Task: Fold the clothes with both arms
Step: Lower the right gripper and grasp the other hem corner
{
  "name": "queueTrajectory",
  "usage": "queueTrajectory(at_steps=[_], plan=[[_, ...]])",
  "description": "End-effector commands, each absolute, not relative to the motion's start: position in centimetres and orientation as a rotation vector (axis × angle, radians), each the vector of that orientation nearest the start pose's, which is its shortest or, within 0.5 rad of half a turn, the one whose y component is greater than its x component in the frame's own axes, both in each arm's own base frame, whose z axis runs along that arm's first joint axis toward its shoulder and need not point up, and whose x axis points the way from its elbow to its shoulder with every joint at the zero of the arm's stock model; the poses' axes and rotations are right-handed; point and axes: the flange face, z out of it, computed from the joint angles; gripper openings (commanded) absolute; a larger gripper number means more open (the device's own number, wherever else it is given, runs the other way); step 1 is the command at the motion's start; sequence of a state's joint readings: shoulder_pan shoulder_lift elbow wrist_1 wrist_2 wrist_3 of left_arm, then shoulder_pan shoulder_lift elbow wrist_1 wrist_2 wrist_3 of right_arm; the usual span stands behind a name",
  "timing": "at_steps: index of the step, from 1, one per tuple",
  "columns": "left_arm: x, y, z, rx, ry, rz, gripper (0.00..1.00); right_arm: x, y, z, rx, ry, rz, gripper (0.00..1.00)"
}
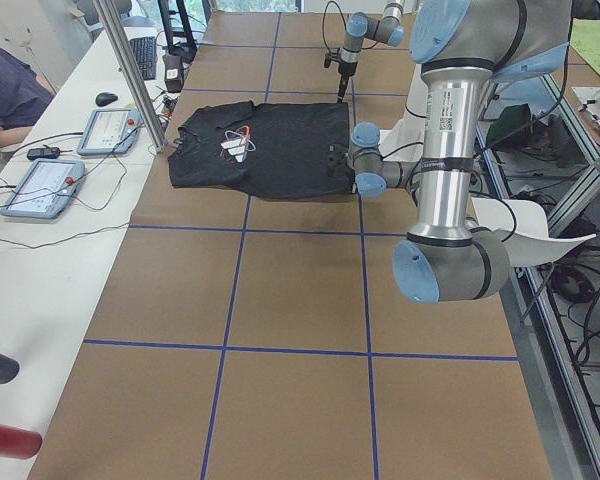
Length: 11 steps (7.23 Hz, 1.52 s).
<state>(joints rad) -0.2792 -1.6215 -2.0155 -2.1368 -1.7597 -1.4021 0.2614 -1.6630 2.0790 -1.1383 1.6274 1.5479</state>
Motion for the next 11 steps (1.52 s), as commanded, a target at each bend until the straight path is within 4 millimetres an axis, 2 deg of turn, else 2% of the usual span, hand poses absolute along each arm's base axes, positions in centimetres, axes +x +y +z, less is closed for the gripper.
queueTrajectory(at_steps=[1,3,9,11], plan=[[44.95,-24.81,36.09,0.068,1.071,-0.001,0.0,-41.63,-23.33,42.02,0.058,-0.835,0.184,0.58],[44.93,-24.8,36.19,0.067,1.068,-0.001,0.0,-41.87,-23.02,42.02,0.055,-0.835,0.177,0.44],[44.9,-24.79,36.12,0.069,1.069,0.0,0.0,-42.53,-22.38,41.75,0.048,-0.841,0.161,0.44],[44.9,-24.79,36.12,0.069,1.069,0.0,0.0,-42.46,-22.36,41.89,0.048,-0.838,0.161,0.33]])
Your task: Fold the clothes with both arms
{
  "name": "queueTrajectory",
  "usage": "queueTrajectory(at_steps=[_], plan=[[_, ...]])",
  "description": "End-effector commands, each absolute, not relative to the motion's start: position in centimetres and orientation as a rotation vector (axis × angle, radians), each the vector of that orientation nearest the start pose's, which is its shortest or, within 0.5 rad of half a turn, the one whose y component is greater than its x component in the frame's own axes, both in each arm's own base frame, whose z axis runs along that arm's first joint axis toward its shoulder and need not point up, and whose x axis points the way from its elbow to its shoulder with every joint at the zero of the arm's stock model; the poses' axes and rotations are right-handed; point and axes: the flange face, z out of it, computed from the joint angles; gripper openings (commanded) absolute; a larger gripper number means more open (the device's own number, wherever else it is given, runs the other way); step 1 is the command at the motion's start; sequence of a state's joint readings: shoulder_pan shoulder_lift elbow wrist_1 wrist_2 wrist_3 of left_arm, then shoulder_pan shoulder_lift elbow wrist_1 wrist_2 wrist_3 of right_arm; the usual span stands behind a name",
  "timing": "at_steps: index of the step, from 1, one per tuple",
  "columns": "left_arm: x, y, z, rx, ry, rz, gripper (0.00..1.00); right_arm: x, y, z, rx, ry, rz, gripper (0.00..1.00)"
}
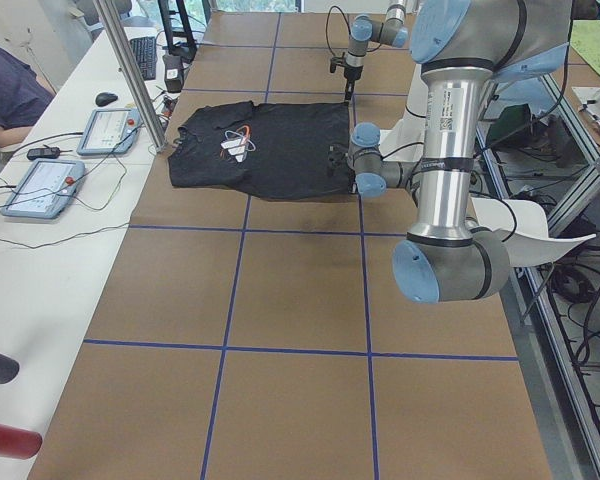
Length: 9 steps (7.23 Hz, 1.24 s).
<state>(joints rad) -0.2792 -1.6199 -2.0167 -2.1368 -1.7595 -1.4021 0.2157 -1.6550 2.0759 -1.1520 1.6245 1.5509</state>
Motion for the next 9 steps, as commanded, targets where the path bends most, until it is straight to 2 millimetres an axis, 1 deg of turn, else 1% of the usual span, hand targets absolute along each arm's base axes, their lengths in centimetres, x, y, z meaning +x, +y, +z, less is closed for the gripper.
queueTrajectory(at_steps=[1,2,3,4,5,6,7,8,9], plan=[[44.9,-24.8,36.1,0.069,1.069,0.0,0.0,-42.3,-22.3,42.0,0.046,-0.836,0.16,0.28],[44.9,-24.8,36.1,0.069,1.069,0.0,0.0,-42.2,-22.4,42.0,0.047,-0.836,0.162,0.2],[44.9,-24.8,36.1,0.069,1.069,0.0,0.0,-42.2,-22.4,42.0,0.047,-0.836,0.163,0.07],[44.9,-24.8,36.1,0.069,1.069,0.0,0.0,-42.1,-22.4,41.9,0.048,-0.839,0.163,0.0],[44.9,-24.8,36.1,0.069,1.069,0.0,0.0,-42.0,-22.4,41.5,0.049,-0.846,0.163,0.0],[44.6,-24.7,35.6,0.07,1.08,0.002,0.0,-42.0,-22.4,41.3,0.049,-0.851,0.163,0.0],[44.0,-24.6,35.2,0.071,1.087,0.003,0.0,-41.5,-22.4,40.5,0.046,-0.865,0.163,0.0],[42.5,-24.1,34.4,0.071,1.104,0.01,0.0,-40.7,-22.2,39.8,0.036,-0.872,0.158,0.0],[40.5,-23.2,33.1,0.055,1.133,0.027,0.0,-39.0,-21.6,39.3,0.019,-0.877,0.148,0.0]])
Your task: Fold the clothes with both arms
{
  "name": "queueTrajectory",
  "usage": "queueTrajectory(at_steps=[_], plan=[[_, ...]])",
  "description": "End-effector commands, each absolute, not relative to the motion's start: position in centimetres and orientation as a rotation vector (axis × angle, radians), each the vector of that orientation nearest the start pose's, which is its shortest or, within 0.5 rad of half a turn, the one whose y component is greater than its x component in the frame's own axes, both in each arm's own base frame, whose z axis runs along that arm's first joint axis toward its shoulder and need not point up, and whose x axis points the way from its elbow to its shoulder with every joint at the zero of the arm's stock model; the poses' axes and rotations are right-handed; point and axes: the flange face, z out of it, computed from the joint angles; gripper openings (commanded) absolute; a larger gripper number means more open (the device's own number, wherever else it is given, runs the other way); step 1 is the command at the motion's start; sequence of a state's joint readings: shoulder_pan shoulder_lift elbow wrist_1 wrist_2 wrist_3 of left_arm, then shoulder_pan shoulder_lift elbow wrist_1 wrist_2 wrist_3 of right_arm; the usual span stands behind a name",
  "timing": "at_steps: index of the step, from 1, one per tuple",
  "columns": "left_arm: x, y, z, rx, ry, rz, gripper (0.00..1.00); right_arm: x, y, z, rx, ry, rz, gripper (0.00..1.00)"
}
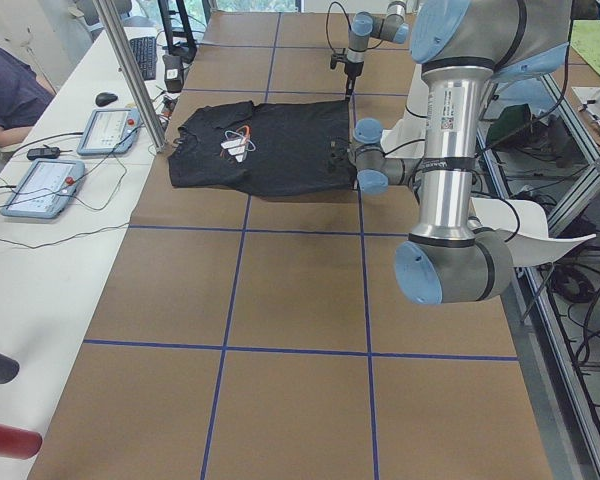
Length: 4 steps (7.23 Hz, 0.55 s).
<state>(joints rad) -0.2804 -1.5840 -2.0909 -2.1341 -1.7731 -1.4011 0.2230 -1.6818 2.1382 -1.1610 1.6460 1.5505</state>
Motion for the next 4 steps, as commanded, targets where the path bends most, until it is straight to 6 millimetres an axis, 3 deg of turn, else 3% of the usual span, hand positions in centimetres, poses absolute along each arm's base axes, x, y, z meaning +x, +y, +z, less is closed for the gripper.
queueTrajectory(at_steps=[1,2,3,4], plan=[[38.4,-22.2,31.8,0.025,1.164,0.053,0.0,-36.5,-20.6,38.5,-0.019,-0.886,0.129,0.0],[35.9,-20.9,30.1,-0.017,1.206,0.096,0.0,-33.9,-19.5,37.5,-0.066,-0.897,0.105,0.0],[34.7,-19.8,28.9,-0.067,1.231,0.136,0.0,-32.5,-18.4,36.1,-0.119,-0.922,0.07,0.0],[34.7,-18.7,28.3,-0.103,1.245,0.177,0.0,-31.6,-16.9,34.2,-0.163,-0.959,0.021,0.0]])
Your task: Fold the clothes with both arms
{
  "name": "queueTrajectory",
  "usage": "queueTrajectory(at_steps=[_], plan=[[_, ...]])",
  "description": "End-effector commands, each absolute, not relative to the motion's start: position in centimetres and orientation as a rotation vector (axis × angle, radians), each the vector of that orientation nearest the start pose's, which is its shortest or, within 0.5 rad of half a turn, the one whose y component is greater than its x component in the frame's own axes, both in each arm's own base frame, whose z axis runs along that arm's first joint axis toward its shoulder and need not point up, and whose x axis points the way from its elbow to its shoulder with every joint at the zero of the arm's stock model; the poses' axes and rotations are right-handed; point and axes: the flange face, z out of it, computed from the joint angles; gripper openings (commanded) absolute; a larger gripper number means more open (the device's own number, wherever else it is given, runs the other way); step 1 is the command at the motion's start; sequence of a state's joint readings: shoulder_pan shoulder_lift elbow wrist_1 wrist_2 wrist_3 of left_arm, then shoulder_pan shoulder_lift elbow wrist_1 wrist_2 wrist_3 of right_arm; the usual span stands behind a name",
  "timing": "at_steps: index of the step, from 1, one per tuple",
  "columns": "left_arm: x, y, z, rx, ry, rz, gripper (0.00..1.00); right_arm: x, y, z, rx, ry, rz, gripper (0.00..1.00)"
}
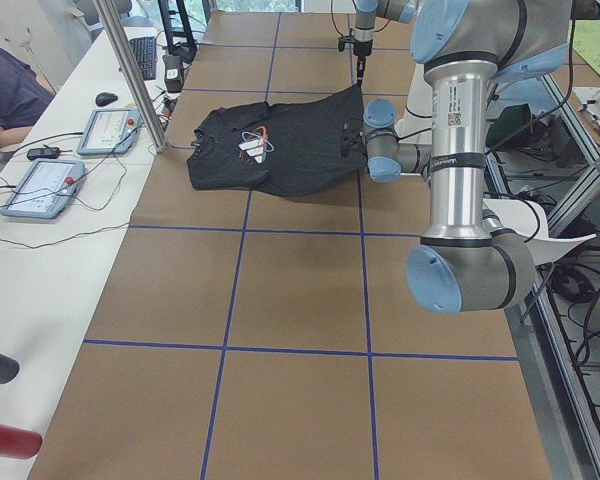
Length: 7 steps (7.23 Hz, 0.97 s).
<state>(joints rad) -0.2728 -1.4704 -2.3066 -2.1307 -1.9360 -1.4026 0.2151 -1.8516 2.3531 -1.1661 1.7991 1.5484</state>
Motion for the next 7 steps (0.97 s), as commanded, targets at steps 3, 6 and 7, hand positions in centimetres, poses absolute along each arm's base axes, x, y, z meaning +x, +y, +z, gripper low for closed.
queueTrajectory(at_steps=[3,6,7], plan=[[34.5,-17.8,26.2,-0.186,1.288,0.145,0.0,-28.9,-16.9,30.5,-0.181,-1.035,0.012,0.0],[35.5,-24.2,28.0,-0.093,1.26,0.016,0.0,-28.0,-23.8,34.1,-0.091,-0.982,0.2,0.0],[35.3,-27.0,27.7,-0.052,1.266,-0.037,0.0,-27.9,-25.8,35.3,-0.07,-0.968,0.251,0.0]])
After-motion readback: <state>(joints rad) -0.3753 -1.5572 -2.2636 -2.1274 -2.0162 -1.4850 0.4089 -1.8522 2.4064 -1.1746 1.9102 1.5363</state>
